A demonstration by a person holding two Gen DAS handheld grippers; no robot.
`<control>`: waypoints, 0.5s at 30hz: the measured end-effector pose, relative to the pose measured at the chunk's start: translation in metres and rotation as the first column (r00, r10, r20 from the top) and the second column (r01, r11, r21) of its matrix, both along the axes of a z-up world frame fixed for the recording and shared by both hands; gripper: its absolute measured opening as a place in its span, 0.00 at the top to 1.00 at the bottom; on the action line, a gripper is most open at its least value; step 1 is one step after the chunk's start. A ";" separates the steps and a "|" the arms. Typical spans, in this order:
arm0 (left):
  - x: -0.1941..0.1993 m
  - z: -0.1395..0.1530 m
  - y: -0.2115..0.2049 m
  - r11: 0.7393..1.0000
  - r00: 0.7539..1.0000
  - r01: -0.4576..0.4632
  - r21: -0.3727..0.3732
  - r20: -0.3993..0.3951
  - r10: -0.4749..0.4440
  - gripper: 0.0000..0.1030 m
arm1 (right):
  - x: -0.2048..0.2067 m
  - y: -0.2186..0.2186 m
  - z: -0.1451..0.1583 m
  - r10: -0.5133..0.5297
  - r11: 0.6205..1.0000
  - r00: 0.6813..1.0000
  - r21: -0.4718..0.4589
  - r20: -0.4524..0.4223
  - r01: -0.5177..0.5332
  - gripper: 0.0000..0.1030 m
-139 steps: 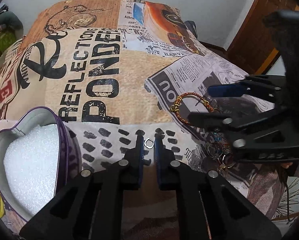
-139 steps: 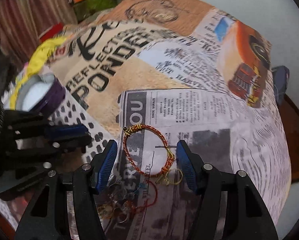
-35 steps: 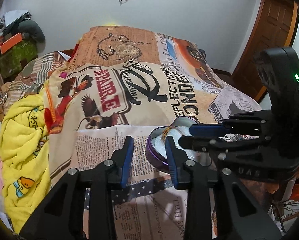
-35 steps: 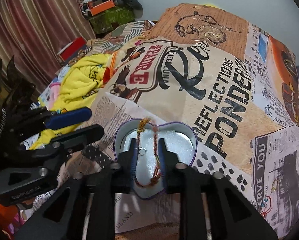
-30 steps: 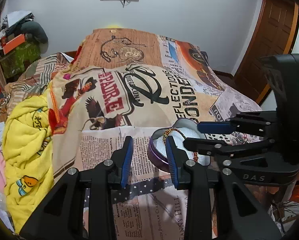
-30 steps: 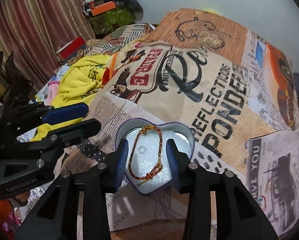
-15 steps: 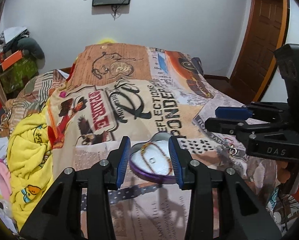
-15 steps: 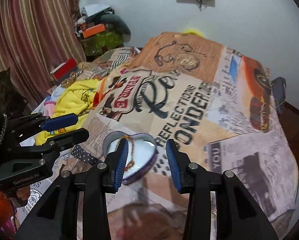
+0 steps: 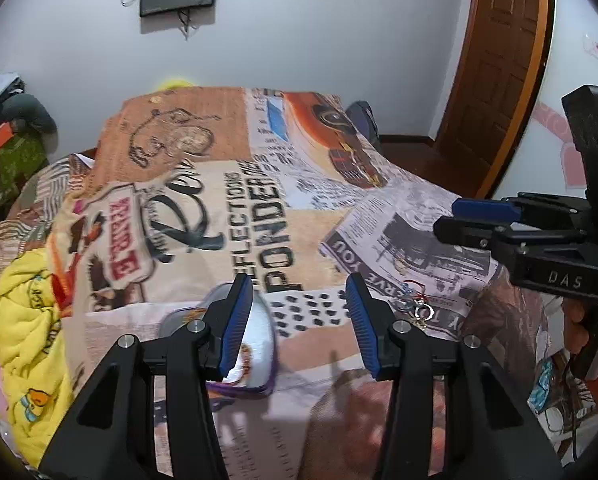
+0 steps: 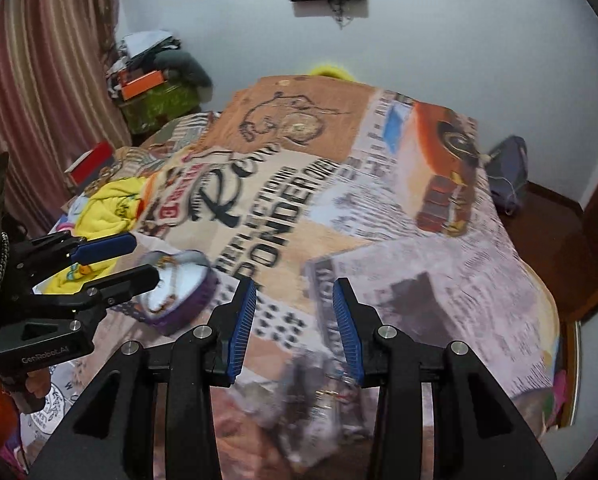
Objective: Organize jewelry
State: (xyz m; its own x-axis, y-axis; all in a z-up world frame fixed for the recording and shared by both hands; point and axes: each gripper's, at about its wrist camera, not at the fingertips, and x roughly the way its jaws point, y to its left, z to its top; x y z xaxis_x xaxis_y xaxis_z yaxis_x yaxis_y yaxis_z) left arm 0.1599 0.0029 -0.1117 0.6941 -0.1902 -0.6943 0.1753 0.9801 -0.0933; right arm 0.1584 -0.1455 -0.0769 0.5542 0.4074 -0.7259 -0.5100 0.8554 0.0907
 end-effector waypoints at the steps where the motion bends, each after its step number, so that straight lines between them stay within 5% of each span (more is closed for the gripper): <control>1: 0.004 -0.003 -0.005 1.000 1.000 0.007 -0.001 -0.012 -0.007 0.54 | 0.003 -0.007 -0.003 -0.017 1.000 1.000 -0.006 -0.003 0.017 0.65; 15: 0.043 -0.073 -0.067 0.989 0.966 0.136 -0.049 -0.215 -0.144 0.54 | 0.026 -0.070 -0.055 -0.119 0.991 0.984 -0.079 -0.132 0.109 0.65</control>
